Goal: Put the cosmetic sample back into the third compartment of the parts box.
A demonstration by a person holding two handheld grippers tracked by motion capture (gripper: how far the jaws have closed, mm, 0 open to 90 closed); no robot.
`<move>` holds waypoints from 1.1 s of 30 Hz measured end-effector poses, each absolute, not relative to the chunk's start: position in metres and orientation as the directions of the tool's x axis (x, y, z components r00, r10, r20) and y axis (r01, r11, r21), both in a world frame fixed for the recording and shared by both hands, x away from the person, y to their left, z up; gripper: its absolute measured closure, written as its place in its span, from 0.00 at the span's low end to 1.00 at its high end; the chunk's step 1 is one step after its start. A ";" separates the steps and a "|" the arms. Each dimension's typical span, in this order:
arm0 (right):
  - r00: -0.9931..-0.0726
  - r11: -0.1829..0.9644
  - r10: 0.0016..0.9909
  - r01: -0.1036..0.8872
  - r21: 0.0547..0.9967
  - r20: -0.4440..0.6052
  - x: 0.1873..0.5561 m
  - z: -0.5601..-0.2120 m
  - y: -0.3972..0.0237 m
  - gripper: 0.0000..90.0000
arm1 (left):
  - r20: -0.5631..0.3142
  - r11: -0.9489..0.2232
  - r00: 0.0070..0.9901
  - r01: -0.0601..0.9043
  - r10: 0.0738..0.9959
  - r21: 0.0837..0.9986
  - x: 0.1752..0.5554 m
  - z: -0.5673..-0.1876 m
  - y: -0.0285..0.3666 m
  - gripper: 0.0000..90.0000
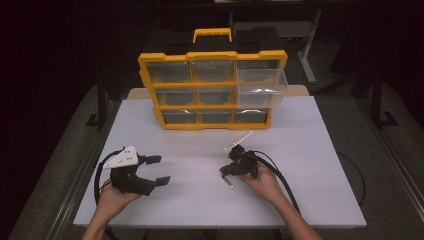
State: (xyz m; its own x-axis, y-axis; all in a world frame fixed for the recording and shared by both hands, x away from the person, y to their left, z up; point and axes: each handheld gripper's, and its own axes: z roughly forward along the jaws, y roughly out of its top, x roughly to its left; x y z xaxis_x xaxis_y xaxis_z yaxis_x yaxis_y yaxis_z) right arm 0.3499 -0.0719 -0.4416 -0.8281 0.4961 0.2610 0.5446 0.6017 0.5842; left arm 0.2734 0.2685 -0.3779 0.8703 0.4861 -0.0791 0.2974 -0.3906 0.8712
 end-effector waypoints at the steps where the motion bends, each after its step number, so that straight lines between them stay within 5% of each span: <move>1: -0.831 0.605 0.493 0.541 0.584 0.259 0.350 -0.442 -0.071 0.99 | -0.077 -0.394 0.871 0.296 0.485 0.870 0.273 -0.378 0.268 0.24; 8: -0.828 0.604 0.499 0.543 0.584 0.255 0.349 -0.440 -0.069 0.98 | -0.077 -0.398 0.871 0.298 0.486 0.868 0.273 -0.379 0.269 0.25; 13: -0.808 0.560 0.505 0.575 0.597 0.304 0.336 -0.427 -0.074 0.72 | -0.075 -0.407 0.873 0.299 0.482 0.863 0.273 -0.381 0.268 0.25; 16: -0.824 0.574 0.478 0.554 0.603 0.303 0.320 -0.422 -0.068 0.65 | -0.078 -0.397 0.871 0.299 0.485 0.868 0.274 -0.381 0.268 0.25; 33: -0.877 0.715 0.477 0.422 0.557 0.052 0.292 -0.435 -0.045 0.84 | -0.067 -0.396 0.871 0.288 0.486 0.872 0.271 -0.380 0.271 0.25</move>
